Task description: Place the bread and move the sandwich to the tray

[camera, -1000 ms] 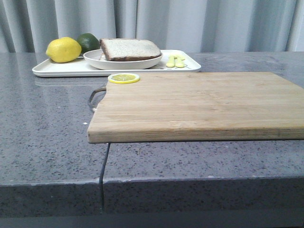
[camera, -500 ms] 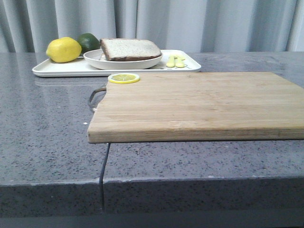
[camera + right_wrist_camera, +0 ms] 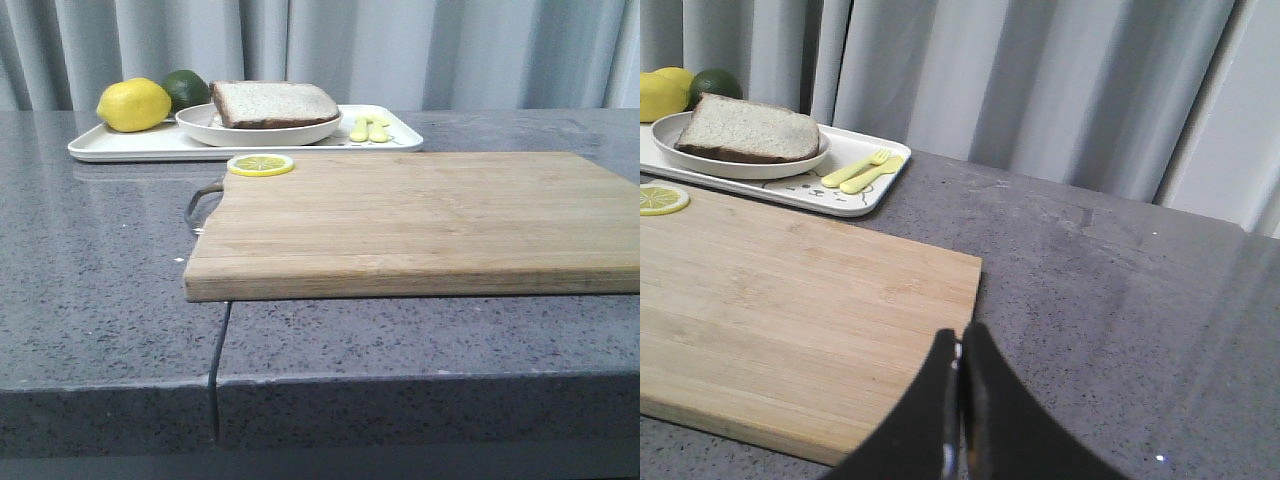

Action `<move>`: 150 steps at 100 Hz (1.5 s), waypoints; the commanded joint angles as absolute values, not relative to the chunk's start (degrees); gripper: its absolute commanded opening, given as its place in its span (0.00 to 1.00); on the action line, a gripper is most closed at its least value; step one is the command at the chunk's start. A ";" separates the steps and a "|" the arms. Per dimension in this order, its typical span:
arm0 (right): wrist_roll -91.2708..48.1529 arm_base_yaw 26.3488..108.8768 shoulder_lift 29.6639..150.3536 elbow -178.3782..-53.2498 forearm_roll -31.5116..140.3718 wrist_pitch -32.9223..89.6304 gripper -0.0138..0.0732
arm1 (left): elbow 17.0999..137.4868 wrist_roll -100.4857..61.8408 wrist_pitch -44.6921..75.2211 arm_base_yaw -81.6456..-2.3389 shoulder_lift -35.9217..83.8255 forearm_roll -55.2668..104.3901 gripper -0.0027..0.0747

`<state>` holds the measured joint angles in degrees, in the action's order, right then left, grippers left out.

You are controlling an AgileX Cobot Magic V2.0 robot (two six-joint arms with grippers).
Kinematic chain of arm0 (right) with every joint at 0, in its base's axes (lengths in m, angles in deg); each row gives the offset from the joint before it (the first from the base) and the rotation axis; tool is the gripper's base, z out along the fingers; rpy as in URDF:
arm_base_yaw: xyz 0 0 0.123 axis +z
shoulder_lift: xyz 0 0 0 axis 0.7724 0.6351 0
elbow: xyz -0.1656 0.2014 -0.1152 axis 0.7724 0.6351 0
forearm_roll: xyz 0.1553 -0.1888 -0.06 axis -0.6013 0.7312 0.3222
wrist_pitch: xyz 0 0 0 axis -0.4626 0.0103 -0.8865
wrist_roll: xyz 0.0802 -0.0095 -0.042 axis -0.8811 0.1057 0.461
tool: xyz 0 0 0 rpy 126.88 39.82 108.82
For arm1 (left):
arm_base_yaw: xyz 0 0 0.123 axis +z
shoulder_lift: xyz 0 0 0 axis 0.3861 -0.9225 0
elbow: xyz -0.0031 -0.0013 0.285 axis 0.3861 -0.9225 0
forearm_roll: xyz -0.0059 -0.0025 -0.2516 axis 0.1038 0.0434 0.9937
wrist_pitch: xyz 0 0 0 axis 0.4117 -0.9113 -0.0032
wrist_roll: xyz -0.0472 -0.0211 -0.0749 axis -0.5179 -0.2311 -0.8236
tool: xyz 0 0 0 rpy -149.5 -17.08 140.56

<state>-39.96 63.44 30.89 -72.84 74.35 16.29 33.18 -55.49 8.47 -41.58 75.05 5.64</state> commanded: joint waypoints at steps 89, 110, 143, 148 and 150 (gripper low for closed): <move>-39.50 63.24 30.11 -74.17 75.14 20.62 0.02 | 19.86 -55.95 22.67 -28.39 83.72 -3.83 0.01; -39.50 63.24 30.11 -74.17 75.14 20.62 0.02 | 18.95 -55.95 22.56 -28.39 83.72 -3.83 0.01; -39.50 63.24 30.11 -74.17 75.14 20.62 0.02 | 18.95 -55.95 22.56 -28.39 83.72 -3.83 0.01; -39.50 63.24 30.11 -74.17 75.14 20.62 0.02 | 18.95 -55.95 22.56 -28.39 83.72 -3.83 0.01; -39.50 63.24 30.11 -74.17 75.14 20.62 0.02 | 18.95 -55.95 22.56 -28.39 83.72 -3.83 0.01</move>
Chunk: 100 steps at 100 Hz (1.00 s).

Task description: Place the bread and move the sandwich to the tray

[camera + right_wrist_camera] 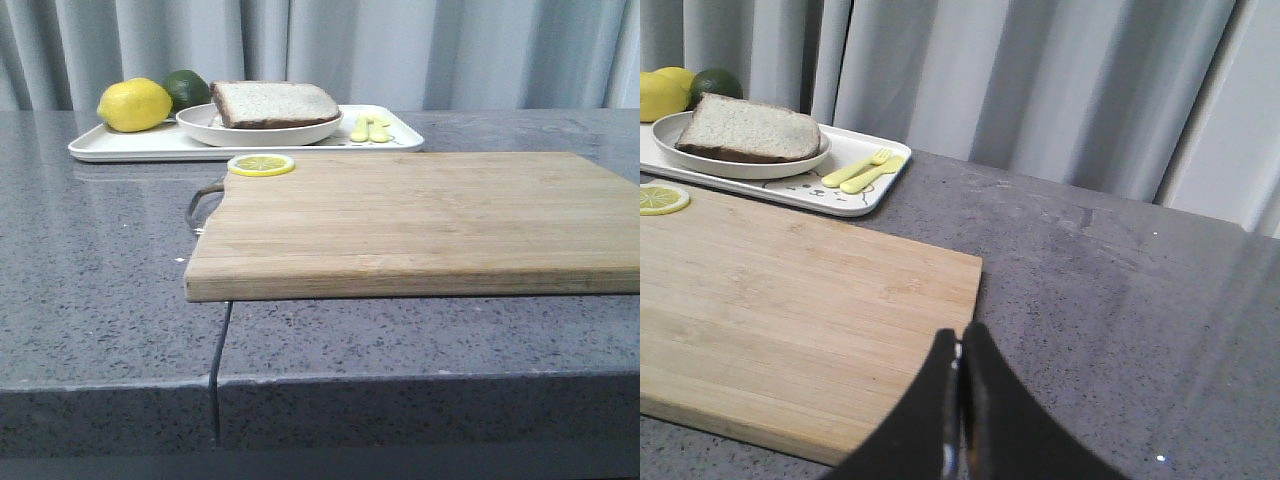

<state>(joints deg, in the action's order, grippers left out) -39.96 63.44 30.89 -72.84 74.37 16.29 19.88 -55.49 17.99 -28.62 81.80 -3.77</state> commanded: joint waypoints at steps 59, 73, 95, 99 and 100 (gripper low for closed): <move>-39.50 63.24 30.11 -74.17 75.14 20.49 0.02 | 18.95 -55.95 22.56 -28.39 83.72 -3.83 0.01; -39.56 63.24 30.11 -71.54 75.14 21.98 0.02 | 18.95 -55.95 22.56 -28.39 83.72 -3.83 0.01; -42.66 62.92 30.11 -62.89 75.63 32.93 0.02 | 18.95 -55.95 22.56 -28.39 83.72 -3.83 0.01; -43.61 62.36 30.11 -61.94 75.63 33.67 0.02 | 18.95 -55.95 22.56 -28.39 83.72 -3.83 0.01; -43.61 62.11 30.11 -61.57 75.63 33.79 0.02 | 18.95 -55.95 22.56 -28.39 83.72 -3.83 0.01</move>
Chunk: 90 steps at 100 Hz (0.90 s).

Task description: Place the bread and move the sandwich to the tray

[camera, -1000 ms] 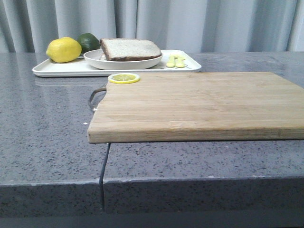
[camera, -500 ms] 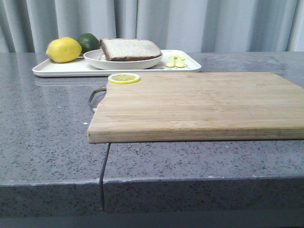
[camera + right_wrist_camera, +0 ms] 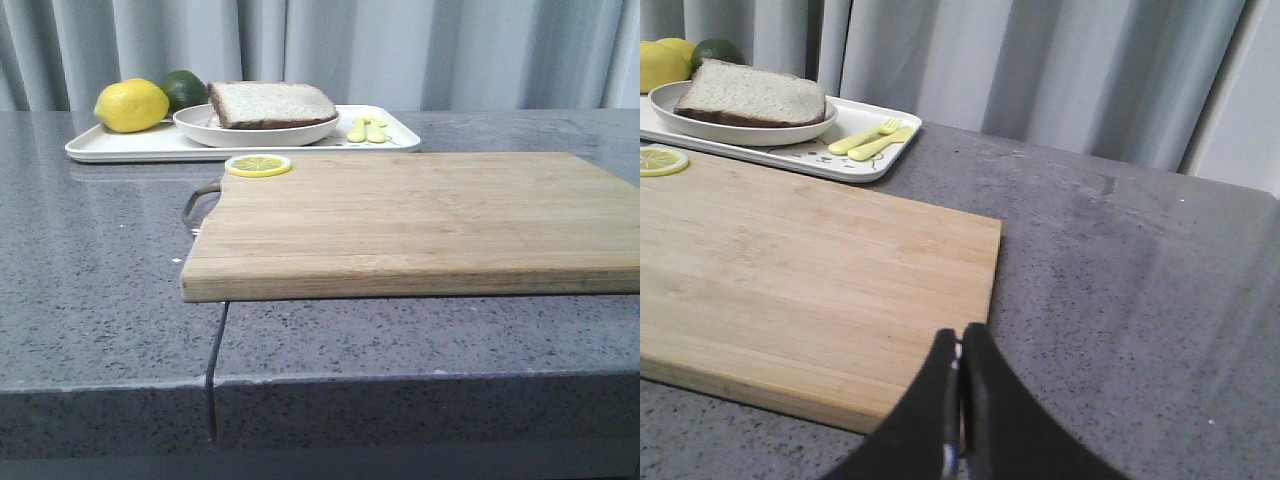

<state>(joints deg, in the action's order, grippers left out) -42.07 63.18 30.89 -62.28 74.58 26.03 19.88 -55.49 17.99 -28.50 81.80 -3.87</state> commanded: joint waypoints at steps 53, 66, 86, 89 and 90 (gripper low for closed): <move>-48.89 56.38 29.89 -53.79 75.75 38.07 0.02 | 18.95 -55.95 22.56 -28.39 83.72 -3.83 0.01; -48.89 56.38 29.89 -53.79 75.75 38.11 0.02 | 18.95 -55.95 22.56 -28.39 83.72 -3.83 0.01; -48.89 56.38 29.89 -53.79 75.75 37.98 0.02 | 18.95 -55.95 22.56 -28.39 83.72 -3.83 0.01; -48.89 56.38 29.89 -53.79 75.75 37.98 0.02 | 18.95 -55.95 22.56 -28.39 83.72 -3.83 0.01; -48.89 56.38 29.89 -53.79 75.75 37.98 0.02 | 18.95 -55.95 22.56 -28.39 83.72 -3.83 0.01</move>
